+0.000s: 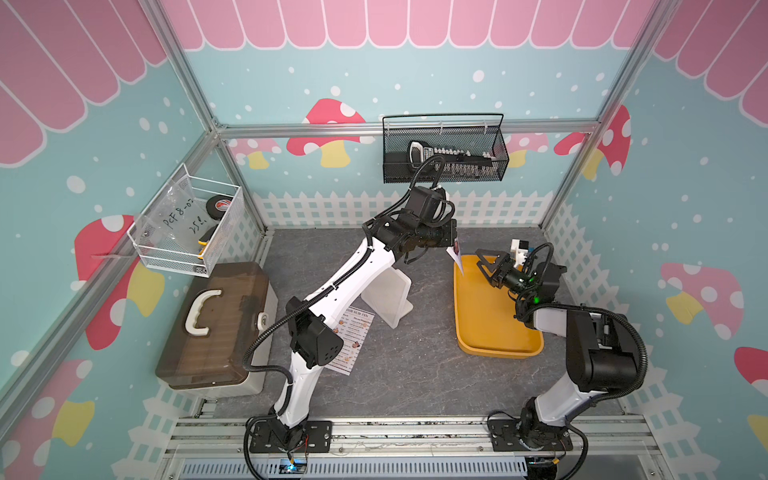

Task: Replace the menus in the menu holders
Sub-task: Pick up the menu from the storage box.

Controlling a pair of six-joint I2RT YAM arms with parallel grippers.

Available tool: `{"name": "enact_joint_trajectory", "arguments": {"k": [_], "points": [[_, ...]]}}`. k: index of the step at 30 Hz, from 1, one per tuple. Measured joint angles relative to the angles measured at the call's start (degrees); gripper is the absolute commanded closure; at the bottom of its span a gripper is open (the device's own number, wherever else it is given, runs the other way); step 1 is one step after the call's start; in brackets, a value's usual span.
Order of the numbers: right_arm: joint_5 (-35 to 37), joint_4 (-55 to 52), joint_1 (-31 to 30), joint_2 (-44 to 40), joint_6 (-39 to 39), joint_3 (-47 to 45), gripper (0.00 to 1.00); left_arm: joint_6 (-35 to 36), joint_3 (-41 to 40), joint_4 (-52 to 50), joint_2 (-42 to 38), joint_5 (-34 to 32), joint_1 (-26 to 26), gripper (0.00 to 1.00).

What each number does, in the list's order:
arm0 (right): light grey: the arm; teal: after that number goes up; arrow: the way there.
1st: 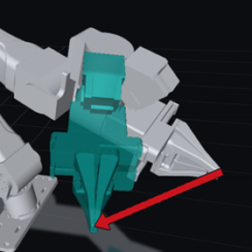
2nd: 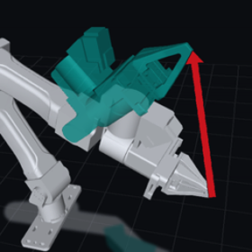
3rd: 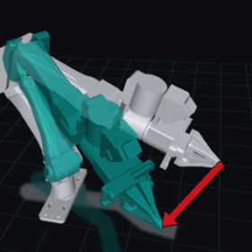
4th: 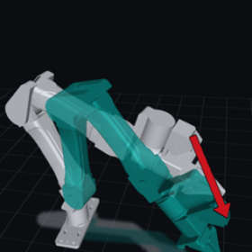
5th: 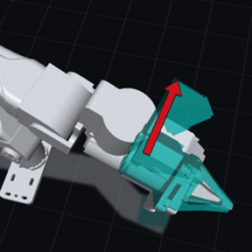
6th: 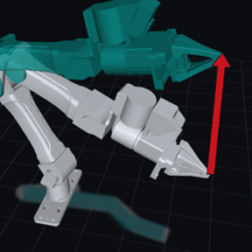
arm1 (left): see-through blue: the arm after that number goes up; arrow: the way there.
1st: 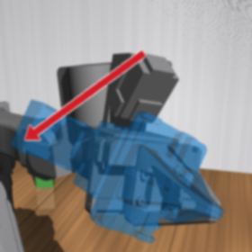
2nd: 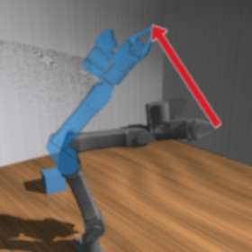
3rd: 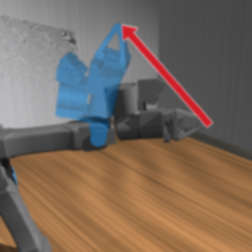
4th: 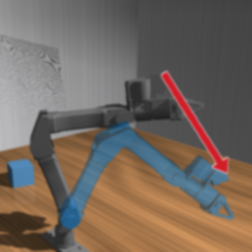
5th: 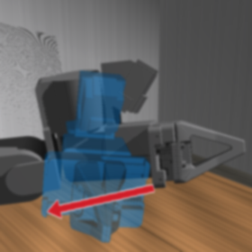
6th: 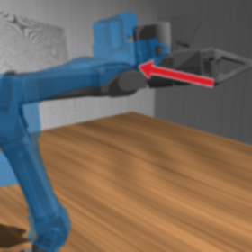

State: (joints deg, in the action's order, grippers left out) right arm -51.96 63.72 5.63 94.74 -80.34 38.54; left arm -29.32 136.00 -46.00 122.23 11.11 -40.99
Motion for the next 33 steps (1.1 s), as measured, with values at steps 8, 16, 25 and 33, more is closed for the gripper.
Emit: {"name": "enact_joint_trajectory", "arguments": {"k": [8,16,25,33], "points": [[-1.9,-1.5,0.0,-1.1,-1.0,-0.2,0.05,0.0,-2.9,-0.2,-2.1,0.0,0.5,1.0],[-1.9,1.5,-0.5,0.2,-6.9,-0.2,0.05,0.0,-3.1,-0.2,-2.7,1.6,0.4,1.0],[-1.2,6.1,-2.1,2.7,-12.9,-0.2,0.05,0.0,-3.5,0.0,-2.7,2.7,0.4,1.0],[0.1,6.8,-4.6,3.4,-15.6,3.5,0.06,0.0,-3.6,0.0,-2.7,4.0,-0.1,1.0]]}}
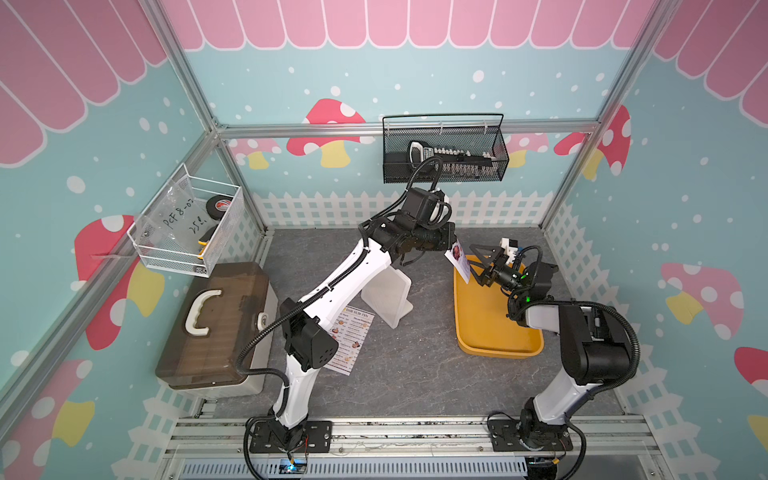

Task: Replace the menus in the menu holders
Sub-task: Pick up the menu from the storage box.

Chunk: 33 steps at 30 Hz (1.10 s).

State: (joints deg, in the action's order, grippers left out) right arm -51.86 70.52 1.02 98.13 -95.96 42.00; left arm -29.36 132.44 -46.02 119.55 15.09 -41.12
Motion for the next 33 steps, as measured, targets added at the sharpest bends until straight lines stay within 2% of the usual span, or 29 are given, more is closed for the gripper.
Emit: {"name": "enact_joint_trajectory", "arguments": {"k": [12,21,33], "points": [[0.4,0.5,-0.3,1.2,-2.3,1.2,0.06,0.0,-0.2,0.1,0.0,1.2,-0.3,1.0],[0.5,0.7,-0.2,1.1,-3.3,3.8,0.07,0.0,-4.3,0.7,-0.3,1.6,-0.4,1.0],[0.4,0.7,0.5,1.1,-2.4,3.8,0.08,0.3,-7.0,0.9,-6.3,1.4,0.1,1.0]]}}
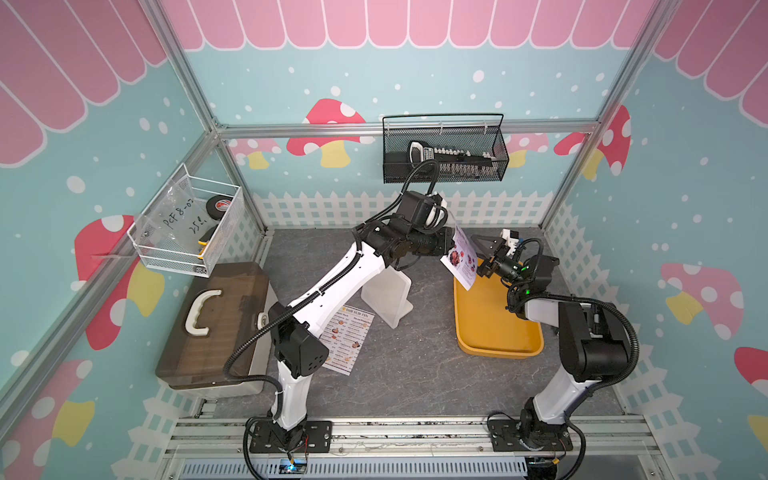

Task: Replace the menus in the menu holders
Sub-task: Pick up the menu from the storage box.

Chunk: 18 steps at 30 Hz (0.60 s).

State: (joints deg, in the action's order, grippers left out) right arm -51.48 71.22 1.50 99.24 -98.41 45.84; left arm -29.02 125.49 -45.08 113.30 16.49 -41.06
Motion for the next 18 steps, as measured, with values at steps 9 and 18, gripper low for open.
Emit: {"name": "enact_joint_trajectory", "arguments": {"k": [9,18], "points": [[-0.7,0.0,0.0,-2.2,1.0,0.0,0.14,1.0,-3.1,0.3,-1.4,-0.4,1.6,1.0],[-1.0,-0.9,0.0,-3.1,2.5,-2.7,0.08,1.0,-3.8,0.4,-1.4,-1.3,2.8,1.0]]}}
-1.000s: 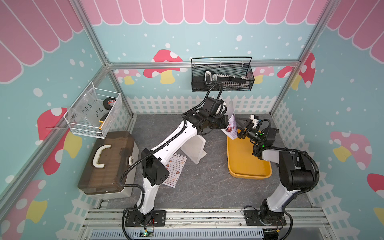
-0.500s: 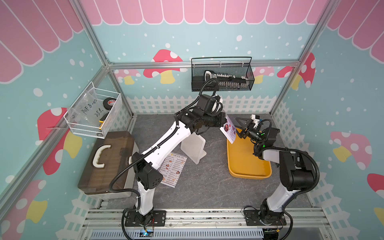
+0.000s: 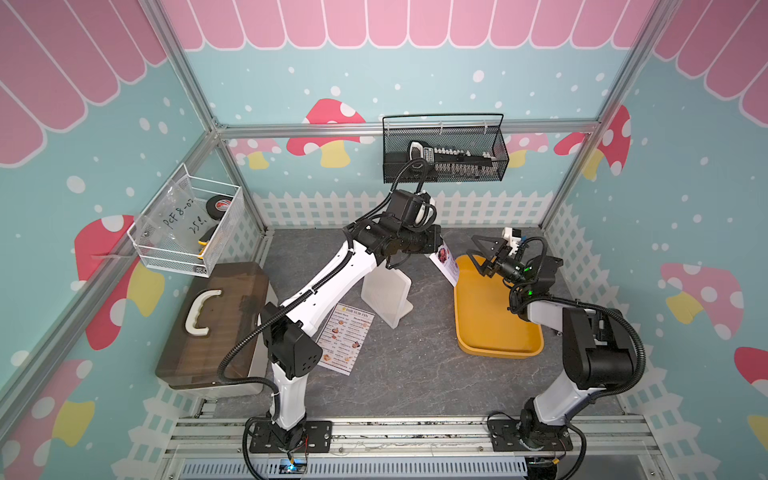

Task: Replace the menus in the menu holders
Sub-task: Pick up the menu from the storage box.

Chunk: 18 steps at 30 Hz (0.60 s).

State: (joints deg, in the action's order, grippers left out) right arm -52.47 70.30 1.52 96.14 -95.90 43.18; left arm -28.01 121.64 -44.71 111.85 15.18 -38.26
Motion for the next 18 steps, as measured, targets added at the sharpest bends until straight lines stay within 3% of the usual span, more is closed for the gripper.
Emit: {"name": "enact_joint_trajectory", "arguments": {"k": [18], "points": [[1.9,0.8,-5.0,0.9,-3.0,-3.0,0.06,0.0,2.3,1.0,1.7,0.9,-0.3,1.0]]}}
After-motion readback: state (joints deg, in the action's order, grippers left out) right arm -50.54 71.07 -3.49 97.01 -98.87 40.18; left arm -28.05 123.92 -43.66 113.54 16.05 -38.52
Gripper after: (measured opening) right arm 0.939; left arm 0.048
